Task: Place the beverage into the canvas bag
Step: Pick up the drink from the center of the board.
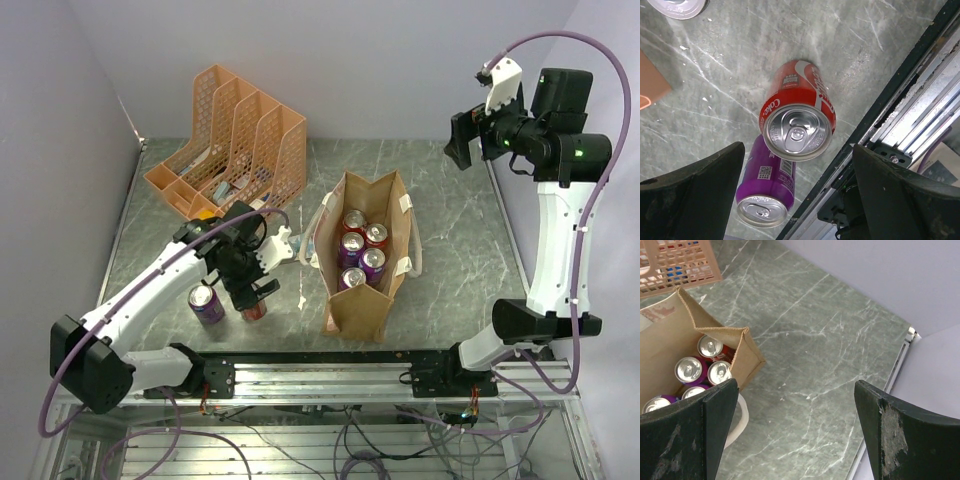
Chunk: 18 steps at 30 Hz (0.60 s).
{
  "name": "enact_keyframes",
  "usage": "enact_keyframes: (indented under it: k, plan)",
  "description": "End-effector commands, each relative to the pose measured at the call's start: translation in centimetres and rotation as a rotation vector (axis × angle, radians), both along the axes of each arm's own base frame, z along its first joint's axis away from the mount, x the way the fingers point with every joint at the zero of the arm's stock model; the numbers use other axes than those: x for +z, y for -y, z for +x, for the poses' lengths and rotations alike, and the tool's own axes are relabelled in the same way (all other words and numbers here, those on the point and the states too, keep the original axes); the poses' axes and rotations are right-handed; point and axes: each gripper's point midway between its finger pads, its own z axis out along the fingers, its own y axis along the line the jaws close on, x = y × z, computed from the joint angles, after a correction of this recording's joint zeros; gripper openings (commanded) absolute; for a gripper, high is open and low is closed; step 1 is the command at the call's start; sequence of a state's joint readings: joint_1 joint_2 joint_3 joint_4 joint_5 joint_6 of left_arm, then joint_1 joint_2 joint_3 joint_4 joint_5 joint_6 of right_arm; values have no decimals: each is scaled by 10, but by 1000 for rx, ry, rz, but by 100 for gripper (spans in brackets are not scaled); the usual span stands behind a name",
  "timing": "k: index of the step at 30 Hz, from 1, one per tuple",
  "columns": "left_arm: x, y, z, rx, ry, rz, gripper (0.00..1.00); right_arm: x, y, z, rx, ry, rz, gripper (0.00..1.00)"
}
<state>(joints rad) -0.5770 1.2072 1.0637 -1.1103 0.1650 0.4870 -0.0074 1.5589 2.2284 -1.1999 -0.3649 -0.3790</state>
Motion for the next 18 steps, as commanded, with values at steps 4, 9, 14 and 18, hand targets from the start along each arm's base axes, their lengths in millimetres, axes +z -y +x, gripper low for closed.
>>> enact_keyframes:
  k: [4,9,14,18]
  plan:
    - [-15,3,7,-23,-9,2,99,-1,-1,4,27,-22,40,100]
    - [-32,0,10,-38,-22,33,99,-10,3,4,30,-49,40,100]
    - [-42,1,12,-55,-24,37,95,-13,4,6,29,-56,37,100]
    - [-49,3,11,-61,-34,28,91,-12,7,8,24,-54,34,100]
